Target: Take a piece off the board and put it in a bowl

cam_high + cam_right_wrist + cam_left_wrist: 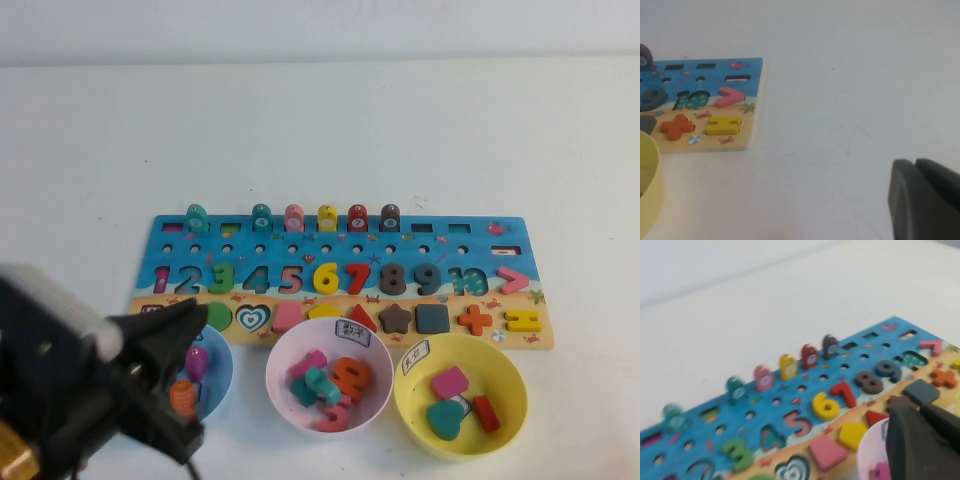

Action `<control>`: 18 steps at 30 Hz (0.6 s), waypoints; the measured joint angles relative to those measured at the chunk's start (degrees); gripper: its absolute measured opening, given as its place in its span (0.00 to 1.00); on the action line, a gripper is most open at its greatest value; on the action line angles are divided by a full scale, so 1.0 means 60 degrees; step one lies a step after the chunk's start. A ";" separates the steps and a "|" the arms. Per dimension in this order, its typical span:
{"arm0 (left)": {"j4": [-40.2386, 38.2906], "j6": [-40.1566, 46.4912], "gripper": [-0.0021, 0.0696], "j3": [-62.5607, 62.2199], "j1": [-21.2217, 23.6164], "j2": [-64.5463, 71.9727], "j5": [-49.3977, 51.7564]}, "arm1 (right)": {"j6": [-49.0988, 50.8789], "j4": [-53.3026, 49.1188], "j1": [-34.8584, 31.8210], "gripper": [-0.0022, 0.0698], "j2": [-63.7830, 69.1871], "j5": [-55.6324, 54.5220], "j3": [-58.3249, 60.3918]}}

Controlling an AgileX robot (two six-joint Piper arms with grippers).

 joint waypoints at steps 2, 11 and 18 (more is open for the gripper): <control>-0.0320 0.0000 0.03 0.0949 0.0326 -0.0723 -0.0615 | 0.0000 0.0000 0.0000 0.01 0.0000 0.0000 0.0000; -0.0624 0.0074 0.03 0.3251 0.2805 -0.4602 0.0138 | 0.0000 0.0000 0.0000 0.01 0.0000 0.0000 0.0000; -0.0161 0.0125 0.03 0.3452 0.4994 -0.7496 0.3316 | 0.0000 0.0000 0.0000 0.01 0.0000 0.0000 0.0000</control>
